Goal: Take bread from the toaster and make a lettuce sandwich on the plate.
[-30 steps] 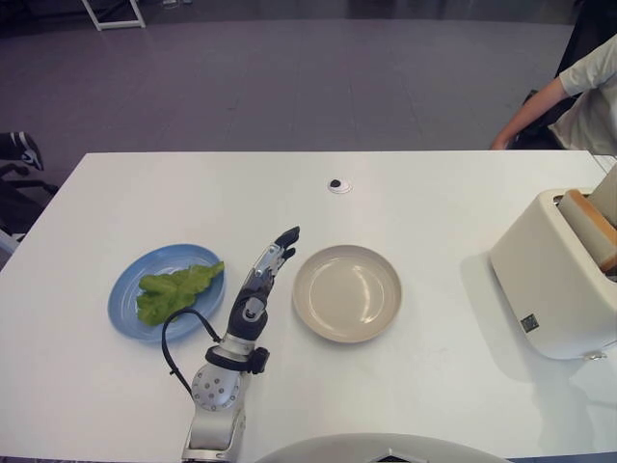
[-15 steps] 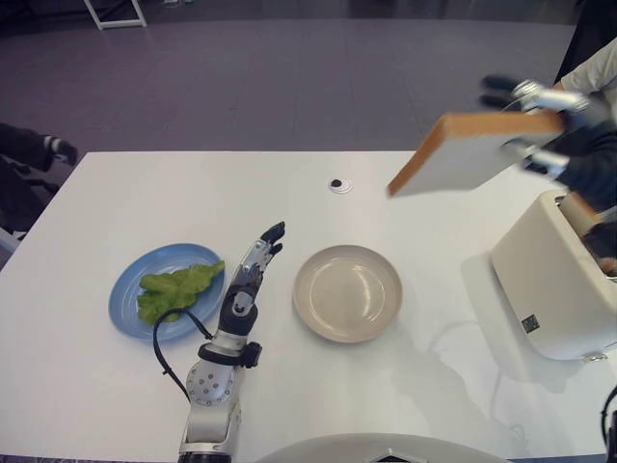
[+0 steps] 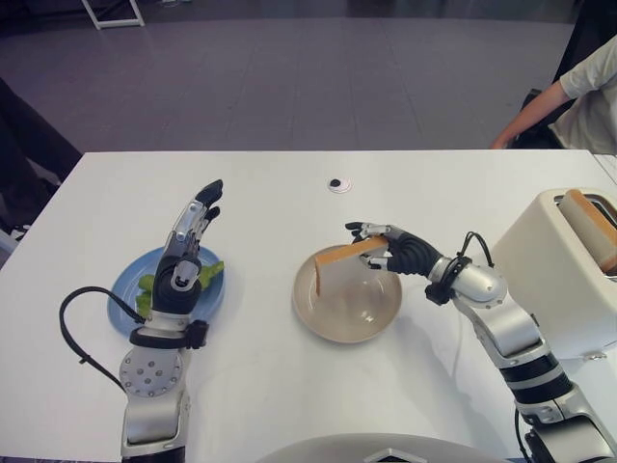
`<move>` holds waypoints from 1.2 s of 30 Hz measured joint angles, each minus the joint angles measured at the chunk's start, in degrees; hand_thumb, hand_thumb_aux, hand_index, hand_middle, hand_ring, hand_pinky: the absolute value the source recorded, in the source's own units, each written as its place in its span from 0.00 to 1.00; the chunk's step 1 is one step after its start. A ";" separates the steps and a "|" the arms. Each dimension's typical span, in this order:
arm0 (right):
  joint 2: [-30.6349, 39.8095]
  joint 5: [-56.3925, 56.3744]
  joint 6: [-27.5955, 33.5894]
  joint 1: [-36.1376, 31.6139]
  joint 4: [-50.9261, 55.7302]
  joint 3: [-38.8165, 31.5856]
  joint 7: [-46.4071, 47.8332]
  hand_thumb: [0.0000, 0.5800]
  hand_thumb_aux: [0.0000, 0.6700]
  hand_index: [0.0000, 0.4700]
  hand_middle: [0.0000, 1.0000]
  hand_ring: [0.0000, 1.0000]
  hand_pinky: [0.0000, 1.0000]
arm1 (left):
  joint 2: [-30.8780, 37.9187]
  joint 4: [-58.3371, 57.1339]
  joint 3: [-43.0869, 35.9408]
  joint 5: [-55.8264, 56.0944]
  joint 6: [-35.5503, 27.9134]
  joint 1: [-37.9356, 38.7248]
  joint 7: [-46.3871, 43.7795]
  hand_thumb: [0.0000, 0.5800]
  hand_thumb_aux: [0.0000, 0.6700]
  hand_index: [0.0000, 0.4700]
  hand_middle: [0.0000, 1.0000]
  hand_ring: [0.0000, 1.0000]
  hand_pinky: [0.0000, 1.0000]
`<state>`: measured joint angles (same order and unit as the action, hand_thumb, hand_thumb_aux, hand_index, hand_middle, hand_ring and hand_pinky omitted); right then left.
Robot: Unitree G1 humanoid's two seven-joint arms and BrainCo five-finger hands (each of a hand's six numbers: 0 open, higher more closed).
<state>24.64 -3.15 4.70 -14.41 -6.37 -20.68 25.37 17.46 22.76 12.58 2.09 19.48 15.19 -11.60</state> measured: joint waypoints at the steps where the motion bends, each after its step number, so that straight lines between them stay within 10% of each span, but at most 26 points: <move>1: -0.11 1.34 -2.77 0.00 0.60 -0.36 -0.08 1.00 1.00 1.00 0.00 0.00 0.00 | 0.44 -0.12 0.55 -0.32 -0.16 0.11 -0.12 0.00 0.00 0.00 0.00 0.00 0.00; 10: 0.40 18.90 -30.56 0.00 9.10 -1.74 -4.82 1.00 1.00 1.00 0.00 0.00 0.00 | 5.07 -4.80 4.32 -6.56 0.56 1.53 -0.24 0.00 0.00 0.00 0.00 0.00 0.00; 17: 1.58 33.68 -38.31 -1.26 18.04 -2.42 -14.85 0.99 0.89 0.89 0.00 0.00 0.00 | 6.28 -6.33 6.13 -8.27 2.03 2.25 0.03 0.00 0.00 0.00 0.00 0.00 0.00; 18: 1.70 34.39 -38.87 -1.62 18.64 -2.41 -15.59 0.92 0.73 0.73 0.00 0.00 0.00 | 6.28 -6.38 6.14 -8.36 2.10 2.29 0.03 0.00 0.00 0.00 0.00 0.00 0.00; 19: 1.89 35.14 -39.43 -1.92 19.18 -2.37 -16.37 0.29 0.16 0.16 0.00 0.00 0.00 | 6.28 -6.38 6.14 -8.53 2.18 2.31 0.03 0.00 0.00 0.00 0.00 0.00 0.00; 20: 2.04 35.65 -39.91 -1.92 19.39 -2.37 -16.66 0.00 0.00 0.00 0.00 0.00 0.00 | 6.29 -6.38 6.13 -8.78 2.25 2.32 0.02 0.00 0.00 0.00 0.00 0.00 0.00; 32: 4.87 37.31 -41.55 0.47 16.47 -2.35 -14.45 0.00 0.00 0.00 0.00 0.00 0.00 | 7.93 -6.88 6.68 -9.48 2.48 2.60 -0.30 0.00 0.00 0.00 0.00 0.00 0.00; 36: 4.81 33.80 -41.23 0.95 15.28 -0.02 -14.15 0.00 0.00 0.00 0.00 0.00 0.00 | 14.74 -13.75 8.44 -25.55 2.96 4.23 5.09 0.00 0.00 0.00 0.00 0.00 0.00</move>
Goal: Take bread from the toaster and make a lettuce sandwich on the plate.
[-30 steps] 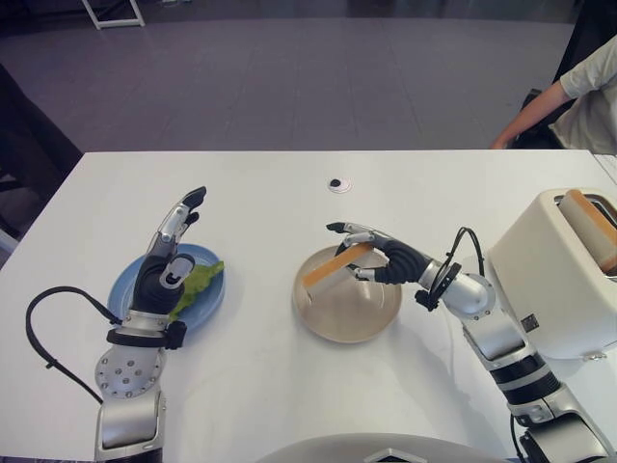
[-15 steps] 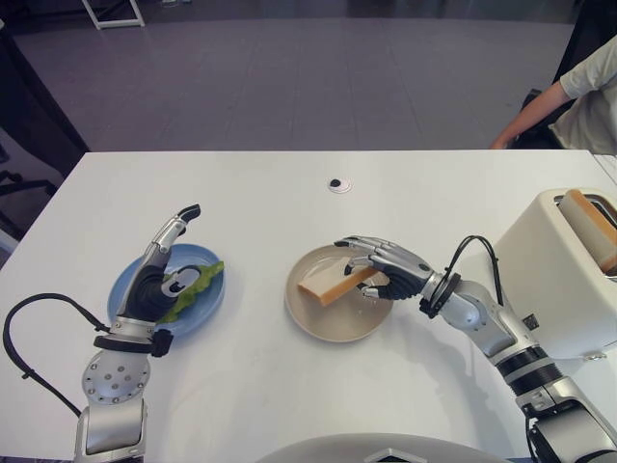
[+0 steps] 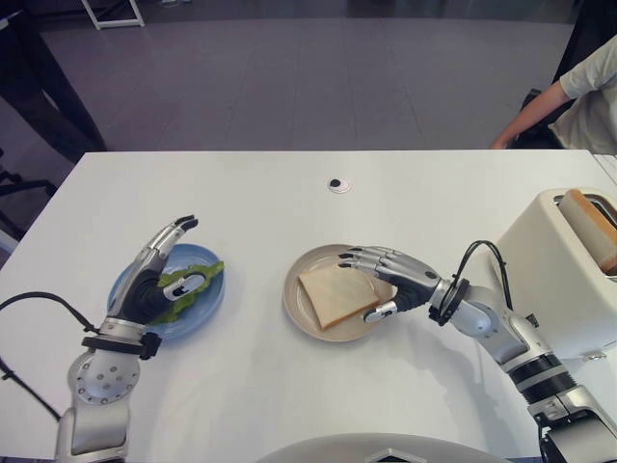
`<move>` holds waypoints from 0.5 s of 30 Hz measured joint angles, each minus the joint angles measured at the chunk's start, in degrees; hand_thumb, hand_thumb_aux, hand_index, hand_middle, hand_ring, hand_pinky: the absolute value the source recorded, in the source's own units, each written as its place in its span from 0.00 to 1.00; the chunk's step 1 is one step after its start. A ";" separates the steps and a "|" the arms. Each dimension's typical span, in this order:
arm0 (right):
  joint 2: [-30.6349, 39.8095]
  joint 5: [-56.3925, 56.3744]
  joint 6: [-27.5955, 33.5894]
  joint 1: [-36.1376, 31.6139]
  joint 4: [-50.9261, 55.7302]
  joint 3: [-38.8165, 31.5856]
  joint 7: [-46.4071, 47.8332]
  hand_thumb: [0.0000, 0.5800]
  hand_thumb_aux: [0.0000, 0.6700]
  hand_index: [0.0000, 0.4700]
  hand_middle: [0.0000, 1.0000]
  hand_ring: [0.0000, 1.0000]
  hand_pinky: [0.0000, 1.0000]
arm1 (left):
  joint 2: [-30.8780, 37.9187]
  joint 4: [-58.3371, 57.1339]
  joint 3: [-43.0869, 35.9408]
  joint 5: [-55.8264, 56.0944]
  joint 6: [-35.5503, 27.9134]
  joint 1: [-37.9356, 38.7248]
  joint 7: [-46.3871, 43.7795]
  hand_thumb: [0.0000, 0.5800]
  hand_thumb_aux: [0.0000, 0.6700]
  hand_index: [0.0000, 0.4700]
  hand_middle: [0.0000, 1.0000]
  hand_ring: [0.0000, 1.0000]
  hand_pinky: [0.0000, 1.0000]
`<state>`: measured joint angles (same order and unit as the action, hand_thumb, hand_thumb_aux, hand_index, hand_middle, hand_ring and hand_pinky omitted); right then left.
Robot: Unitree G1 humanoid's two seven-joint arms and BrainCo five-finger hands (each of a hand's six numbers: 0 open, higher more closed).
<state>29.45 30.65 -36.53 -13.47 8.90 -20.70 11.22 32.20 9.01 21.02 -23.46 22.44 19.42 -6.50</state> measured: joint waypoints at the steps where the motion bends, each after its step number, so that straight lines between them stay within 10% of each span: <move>1: -0.10 -1.38 0.19 0.03 -0.24 0.87 -0.03 0.00 0.00 0.00 0.00 0.00 0.00 | 2.83 -3.40 -0.12 -7.06 -0.78 0.51 2.74 0.00 0.00 0.00 0.00 0.00 0.00; 6: -0.09 -3.84 0.91 0.90 -2.13 3.29 0.20 0.00 0.00 0.00 0.00 0.00 0.00 | 11.59 -16.27 -3.23 -23.68 -4.74 1.48 12.26 0.00 0.00 0.00 0.00 0.00 0.00; 9: -0.09 -4.25 1.07 1.45 -2.33 3.40 0.59 0.00 0.00 0.00 0.00 0.00 0.00 | 12.30 -20.14 -6.53 -26.31 -5.68 0.34 15.27 0.41 0.23 0.23 0.00 0.00 0.00; 12: -0.10 -4.56 1.12 1.86 -3.04 3.56 0.77 0.00 0.00 0.00 0.00 0.00 0.00 | 13.79 -22.61 -8.82 -27.38 -6.93 -1.14 17.34 0.43 0.24 0.24 0.00 0.00 0.00; 15: -0.14 -4.58 1.20 2.04 -3.29 3.74 0.94 0.00 0.00 0.00 0.00 0.00 0.00 | 14.41 -24.98 -10.42 -27.44 -7.51 -2.42 19.21 0.76 0.51 0.51 0.00 0.00 0.00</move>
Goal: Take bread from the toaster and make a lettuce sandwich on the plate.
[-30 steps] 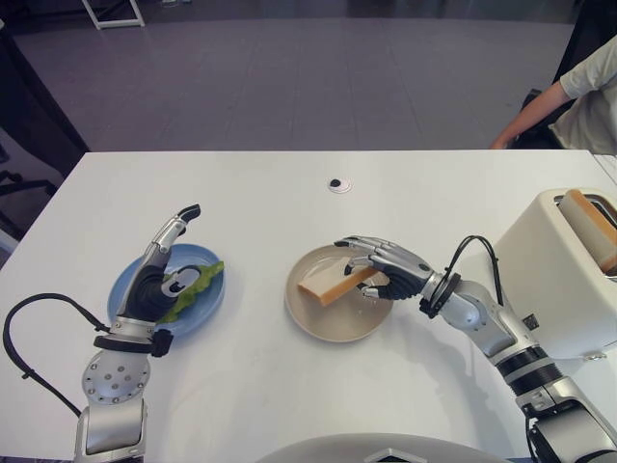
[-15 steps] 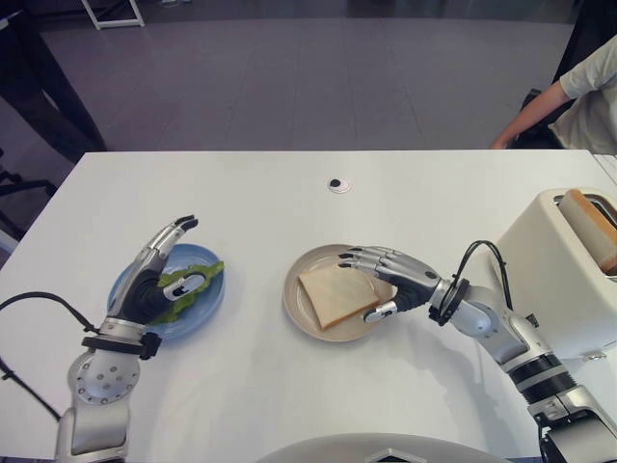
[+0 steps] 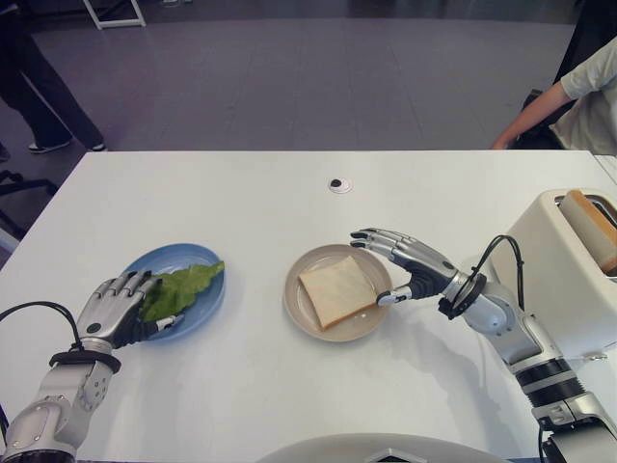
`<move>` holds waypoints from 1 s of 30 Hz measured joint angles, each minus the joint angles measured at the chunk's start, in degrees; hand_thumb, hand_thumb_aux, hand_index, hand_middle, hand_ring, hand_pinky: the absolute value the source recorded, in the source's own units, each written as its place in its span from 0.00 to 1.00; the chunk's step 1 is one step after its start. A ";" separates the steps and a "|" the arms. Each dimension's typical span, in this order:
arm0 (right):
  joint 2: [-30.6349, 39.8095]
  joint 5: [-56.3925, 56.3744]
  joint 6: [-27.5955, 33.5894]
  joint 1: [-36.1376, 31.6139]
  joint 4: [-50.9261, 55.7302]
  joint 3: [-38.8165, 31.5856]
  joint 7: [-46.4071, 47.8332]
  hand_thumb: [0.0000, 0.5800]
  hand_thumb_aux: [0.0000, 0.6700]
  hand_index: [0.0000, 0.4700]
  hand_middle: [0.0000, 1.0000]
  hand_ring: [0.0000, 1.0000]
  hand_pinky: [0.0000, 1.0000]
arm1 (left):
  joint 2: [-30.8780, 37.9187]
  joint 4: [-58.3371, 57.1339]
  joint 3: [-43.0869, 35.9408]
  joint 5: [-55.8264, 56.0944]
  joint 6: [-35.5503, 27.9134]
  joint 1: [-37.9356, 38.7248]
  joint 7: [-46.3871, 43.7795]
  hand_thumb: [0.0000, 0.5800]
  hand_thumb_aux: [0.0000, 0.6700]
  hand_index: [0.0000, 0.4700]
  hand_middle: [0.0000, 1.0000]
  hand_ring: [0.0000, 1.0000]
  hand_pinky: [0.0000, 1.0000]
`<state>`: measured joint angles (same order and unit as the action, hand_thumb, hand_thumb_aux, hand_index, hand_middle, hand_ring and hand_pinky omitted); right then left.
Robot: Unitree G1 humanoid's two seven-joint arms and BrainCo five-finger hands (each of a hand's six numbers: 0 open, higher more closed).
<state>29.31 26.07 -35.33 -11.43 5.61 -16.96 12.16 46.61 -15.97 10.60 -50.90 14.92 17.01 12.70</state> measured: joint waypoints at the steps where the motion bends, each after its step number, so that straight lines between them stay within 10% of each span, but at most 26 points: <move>1: -0.02 -0.01 0.01 0.09 -0.04 0.02 0.01 0.00 0.00 0.00 0.00 0.00 0.00 | 0.47 -0.48 -0.64 0.15 0.08 -0.11 0.65 0.78 0.53 0.53 0.00 0.00 0.00; 7: -0.14 -0.01 -0.06 0.21 -0.04 0.02 0.04 0.00 0.00 0.00 0.00 0.00 0.00 | 1.67 -1.61 -2.44 1.37 -0.16 -1.08 2.05 0.90 0.68 0.68 0.00 0.00 0.00; 12: -0.13 0.14 -0.17 0.21 -0.04 0.02 -0.05 0.00 0.00 0.00 0.00 0.00 0.00 | 1.81 -1.14 -3.23 3.12 0.10 -1.12 2.58 1.00 1.00 1.00 0.00 0.00 0.00; 30: -0.20 1.03 -0.20 0.20 0.10 0.12 -1.31 0.00 0.00 0.00 0.00 0.00 0.00 | 2.88 7.48 4.22 13.47 2.08 3.05 3.18 1.00 1.00 1.00 0.00 0.00 0.00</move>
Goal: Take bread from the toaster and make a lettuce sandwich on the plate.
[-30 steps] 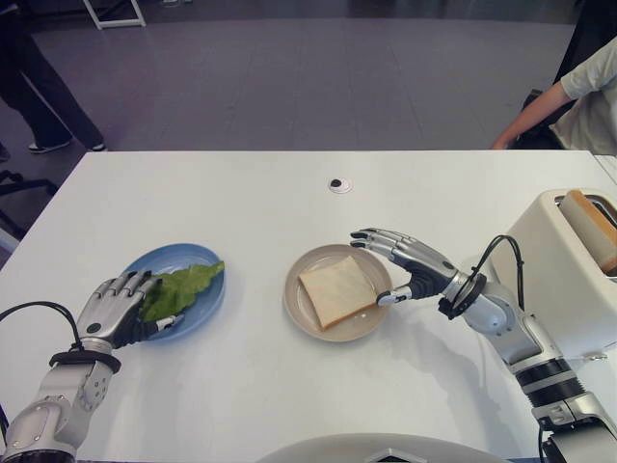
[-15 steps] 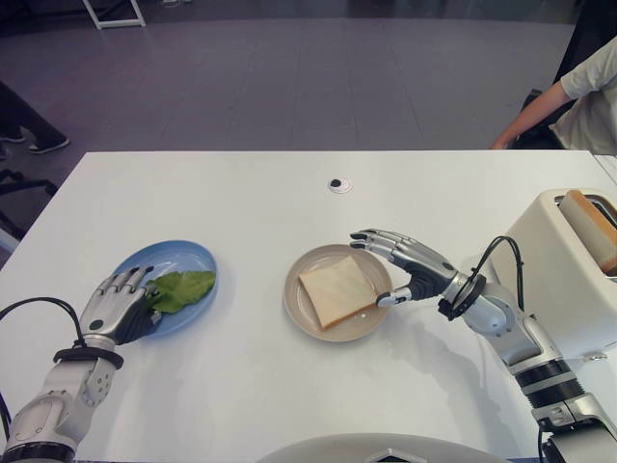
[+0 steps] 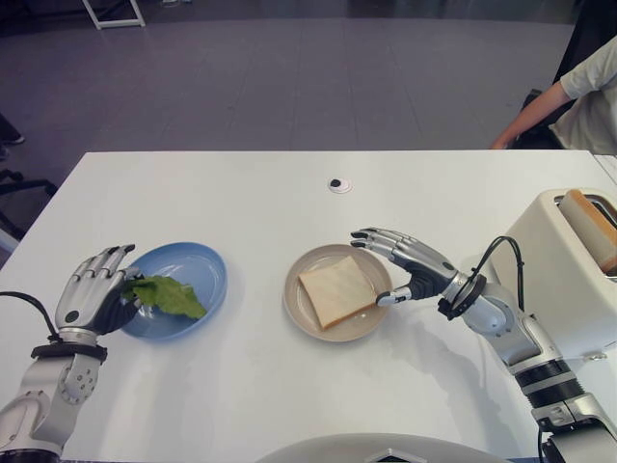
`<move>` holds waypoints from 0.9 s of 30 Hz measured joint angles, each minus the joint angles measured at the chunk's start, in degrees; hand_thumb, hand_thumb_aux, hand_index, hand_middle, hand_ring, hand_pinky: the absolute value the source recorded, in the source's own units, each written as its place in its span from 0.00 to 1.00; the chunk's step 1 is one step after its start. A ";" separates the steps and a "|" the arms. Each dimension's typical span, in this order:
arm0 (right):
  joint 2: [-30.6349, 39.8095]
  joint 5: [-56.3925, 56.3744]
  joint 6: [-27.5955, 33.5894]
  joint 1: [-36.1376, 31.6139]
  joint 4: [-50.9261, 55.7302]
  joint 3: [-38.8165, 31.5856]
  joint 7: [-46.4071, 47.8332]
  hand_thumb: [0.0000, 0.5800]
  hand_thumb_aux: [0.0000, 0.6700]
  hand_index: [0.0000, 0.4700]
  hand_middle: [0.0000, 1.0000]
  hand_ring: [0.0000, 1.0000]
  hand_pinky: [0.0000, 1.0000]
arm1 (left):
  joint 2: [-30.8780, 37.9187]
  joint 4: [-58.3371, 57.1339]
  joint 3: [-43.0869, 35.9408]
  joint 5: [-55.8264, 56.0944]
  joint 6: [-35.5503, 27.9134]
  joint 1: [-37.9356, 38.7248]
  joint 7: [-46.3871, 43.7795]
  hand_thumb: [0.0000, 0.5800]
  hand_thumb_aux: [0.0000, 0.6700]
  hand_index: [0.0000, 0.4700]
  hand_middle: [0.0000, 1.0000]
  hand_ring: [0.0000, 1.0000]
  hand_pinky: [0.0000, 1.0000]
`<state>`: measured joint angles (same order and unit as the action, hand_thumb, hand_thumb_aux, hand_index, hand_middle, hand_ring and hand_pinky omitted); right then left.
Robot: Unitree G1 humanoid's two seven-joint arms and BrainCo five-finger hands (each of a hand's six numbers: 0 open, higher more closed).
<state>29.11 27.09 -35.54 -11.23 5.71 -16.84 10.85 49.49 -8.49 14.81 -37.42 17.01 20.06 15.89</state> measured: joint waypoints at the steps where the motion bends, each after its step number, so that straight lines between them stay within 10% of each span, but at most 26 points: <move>1: -0.01 0.00 0.00 0.00 0.02 0.04 -0.12 0.00 0.00 0.00 0.00 0.00 0.00 | -0.08 1.24 0.84 1.26 0.48 0.36 -0.44 1.00 1.00 1.00 0.00 0.00 0.00; 11: -0.05 0.06 0.10 0.02 1.36 1.96 -2.67 0.00 0.00 0.00 0.00 0.00 0.00 | -5.05 20.34 6.54 8.16 0.17 0.96 -5.87 1.00 1.00 1.00 0.00 0.00 0.00; 20: -0.57 1.52 3.14 -1.77 7.21 6.25 -9.37 0.00 0.00 0.00 0.00 0.00 0.00 | -23.41 16.59 -24.80 -1.51 -2.00 -24.72 -13.26 1.00 1.00 1.00 0.00 0.00 0.00; 27: -2.38 2.47 3.37 -2.27 9.35 5.57 -11.24 0.00 0.00 0.00 0.00 0.00 0.00 | -28.41 -0.75 -35.22 -8.88 3.42 -28.86 -5.01 1.00 1.00 1.00 0.00 0.00 0.00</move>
<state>26.73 29.56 -32.16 -13.50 15.07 -11.27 -0.39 21.08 -9.23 -20.40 -46.31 20.42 -8.80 10.88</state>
